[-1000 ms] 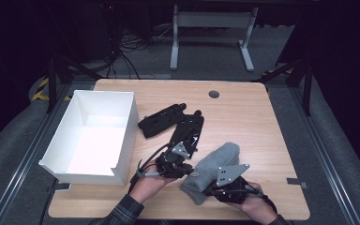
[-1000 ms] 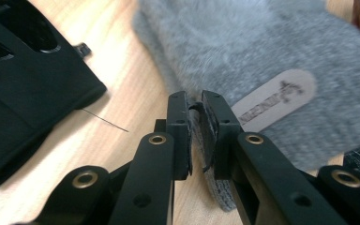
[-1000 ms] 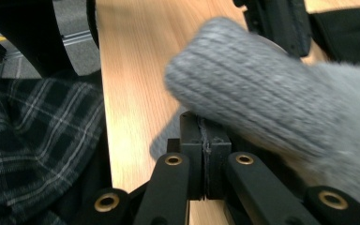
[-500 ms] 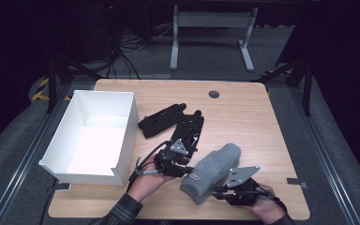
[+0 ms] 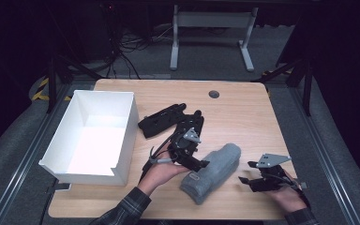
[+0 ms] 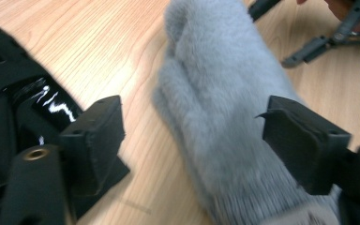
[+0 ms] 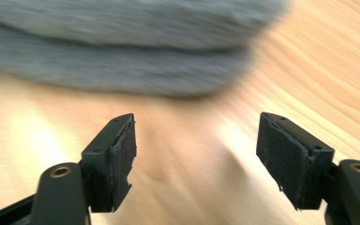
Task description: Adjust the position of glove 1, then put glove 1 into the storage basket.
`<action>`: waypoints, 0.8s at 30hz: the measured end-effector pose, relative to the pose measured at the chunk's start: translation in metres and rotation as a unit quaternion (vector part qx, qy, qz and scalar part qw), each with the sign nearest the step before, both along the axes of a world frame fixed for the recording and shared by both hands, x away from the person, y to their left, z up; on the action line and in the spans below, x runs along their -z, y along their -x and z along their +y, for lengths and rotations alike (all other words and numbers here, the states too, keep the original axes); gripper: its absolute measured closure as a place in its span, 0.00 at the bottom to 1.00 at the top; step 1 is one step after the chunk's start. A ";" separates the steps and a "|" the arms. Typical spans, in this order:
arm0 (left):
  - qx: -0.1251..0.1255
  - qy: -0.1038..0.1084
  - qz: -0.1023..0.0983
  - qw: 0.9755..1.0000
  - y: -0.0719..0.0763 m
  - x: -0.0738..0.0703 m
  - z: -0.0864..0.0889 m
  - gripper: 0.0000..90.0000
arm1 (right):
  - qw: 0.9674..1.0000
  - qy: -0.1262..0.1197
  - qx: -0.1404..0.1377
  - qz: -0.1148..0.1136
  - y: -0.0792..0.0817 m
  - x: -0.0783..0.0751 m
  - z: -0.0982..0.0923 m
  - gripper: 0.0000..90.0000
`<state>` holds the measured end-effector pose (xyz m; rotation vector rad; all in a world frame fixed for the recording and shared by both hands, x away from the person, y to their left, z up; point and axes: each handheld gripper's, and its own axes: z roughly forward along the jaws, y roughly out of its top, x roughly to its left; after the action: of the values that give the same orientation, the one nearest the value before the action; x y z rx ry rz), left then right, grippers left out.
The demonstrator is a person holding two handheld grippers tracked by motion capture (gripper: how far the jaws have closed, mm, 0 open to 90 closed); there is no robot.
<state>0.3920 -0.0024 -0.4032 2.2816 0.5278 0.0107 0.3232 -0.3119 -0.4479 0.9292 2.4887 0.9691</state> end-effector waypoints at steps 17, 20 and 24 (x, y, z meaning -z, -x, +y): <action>0.028 -0.055 0.034 0.998 0.000 0.035 -0.048 0.13 | 0.997 -0.016 0.071 -0.002 -0.017 0.016 -0.032 0.24; 0.028 -0.058 0.048 0.997 -0.002 0.042 -0.050 0.13 | 0.997 -0.021 0.073 -0.006 -0.017 0.018 -0.032 0.22; 0.034 -0.058 0.066 0.996 -0.005 0.050 -0.052 0.13 | 0.997 -0.024 0.075 -0.011 -0.017 0.019 -0.032 0.19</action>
<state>0.3968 -0.0539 -0.4527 2.4252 0.5307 -0.1479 0.3405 -0.3443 -0.4672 1.0959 2.3495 0.9872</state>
